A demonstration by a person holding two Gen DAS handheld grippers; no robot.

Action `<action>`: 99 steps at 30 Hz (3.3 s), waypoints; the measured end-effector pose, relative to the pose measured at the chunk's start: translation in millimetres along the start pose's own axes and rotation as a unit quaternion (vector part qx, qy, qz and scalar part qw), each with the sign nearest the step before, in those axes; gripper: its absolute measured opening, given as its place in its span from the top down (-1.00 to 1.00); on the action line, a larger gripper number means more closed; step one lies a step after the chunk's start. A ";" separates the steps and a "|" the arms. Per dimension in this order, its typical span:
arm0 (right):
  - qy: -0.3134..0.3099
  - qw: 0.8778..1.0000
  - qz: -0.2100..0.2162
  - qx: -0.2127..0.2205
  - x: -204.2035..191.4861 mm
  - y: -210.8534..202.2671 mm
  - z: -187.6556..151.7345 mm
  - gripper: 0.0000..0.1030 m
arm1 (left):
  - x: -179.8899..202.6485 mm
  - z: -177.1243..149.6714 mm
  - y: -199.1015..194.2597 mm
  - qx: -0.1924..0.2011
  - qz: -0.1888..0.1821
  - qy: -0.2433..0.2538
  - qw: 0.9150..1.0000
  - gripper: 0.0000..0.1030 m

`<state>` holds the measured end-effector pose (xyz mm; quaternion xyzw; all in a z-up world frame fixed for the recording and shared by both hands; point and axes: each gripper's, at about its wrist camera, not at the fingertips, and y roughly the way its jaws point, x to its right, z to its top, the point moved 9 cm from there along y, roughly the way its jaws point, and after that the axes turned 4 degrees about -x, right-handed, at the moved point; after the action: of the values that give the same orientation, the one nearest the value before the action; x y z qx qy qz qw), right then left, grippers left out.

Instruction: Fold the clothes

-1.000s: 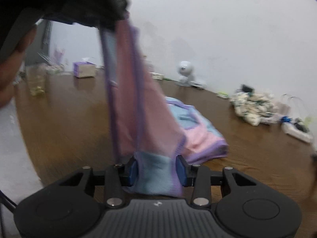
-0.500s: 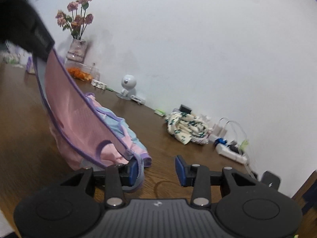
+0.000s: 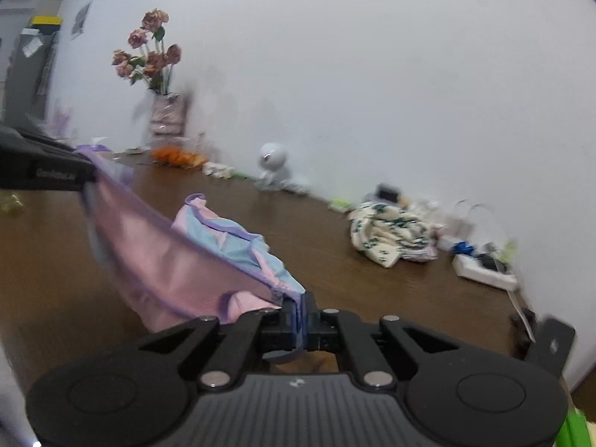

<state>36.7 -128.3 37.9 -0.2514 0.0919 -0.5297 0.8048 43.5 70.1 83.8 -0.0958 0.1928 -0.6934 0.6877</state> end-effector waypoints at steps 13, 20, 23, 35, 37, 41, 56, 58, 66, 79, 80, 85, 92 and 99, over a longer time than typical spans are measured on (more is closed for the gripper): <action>-0.154 0.973 -0.127 0.115 70.7 62.9 317.0 0.98 | -77.7 277.6 94.0 0.080 0.025 0.027 0.996 0.94; -0.151 0.933 -0.160 0.286 52.6 -16.5 411.6 0.98 | -119.1 365.1 2.5 0.216 0.051 0.021 0.975 0.93; -0.163 0.923 -0.157 0.310 41.1 -52.3 408.1 0.98 | -120.7 361.9 -49.4 0.255 0.047 0.031 0.965 0.92; -0.188 0.982 -0.030 0.016 -3.4 -35.1 111.4 0.96 | -28.5 37.4 -47.2 -0.037 -0.100 0.001 0.994 0.79; -0.159 0.984 0.024 -0.074 -14.8 -24.2 23.2 0.92 | -2.3 -45.5 -49.4 -0.121 -0.146 -0.011 0.982 0.70; -0.144 0.978 0.095 -0.121 -33.2 -47.3 -72.7 0.76 | 8.2 -122.1 -78.7 -0.190 -0.204 -0.074 0.957 0.55; 0.065 0.993 0.053 -0.083 -69.1 -9.3 -95.5 0.56 | -88.0 -37.9 113.7 -0.151 0.021 -0.068 0.986 -0.34; 0.061 0.992 0.049 -0.095 -64.9 -5.2 -104.3 0.56 | -96.4 -33.6 146.9 -0.151 0.049 -0.078 0.984 -0.34; 0.054 0.991 0.049 -0.115 -38.9 6.1 -109.7 0.58 | -79.1 -53.2 214.5 -0.197 0.036 -0.053 0.978 0.08; 0.038 0.983 -0.116 -0.135 16.5 21.0 -105.9 0.47 | -84.2 -104.6 131.4 -0.187 0.162 0.083 0.965 1.00; 0.034 0.983 -0.127 -0.132 16.5 19.1 -105.2 0.47 | -86.6 -111.4 115.0 -0.191 0.168 0.083 0.963 1.00; 0.047 0.994 -0.033 -0.091 -13.1 4.0 -88.0 0.47 | -87.0 -139.3 40.0 -0.230 0.141 0.051 0.962 0.99; 0.051 0.992 0.009 -0.115 -33.6 15.9 -99.3 0.47 | -90.1 -95.4 43.6 -0.166 0.064 -0.004 0.984 0.59; 0.074 0.989 0.008 -0.126 -20.0 7.6 -115.6 0.47 | -85.3 -78.0 140.9 -0.196 0.032 -0.044 0.979 0.24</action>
<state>-13.5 -143.5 -67.4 -0.3101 0.2193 -0.5249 0.7618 144.6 167.9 -31.9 -0.2535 0.2975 -0.6148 0.6850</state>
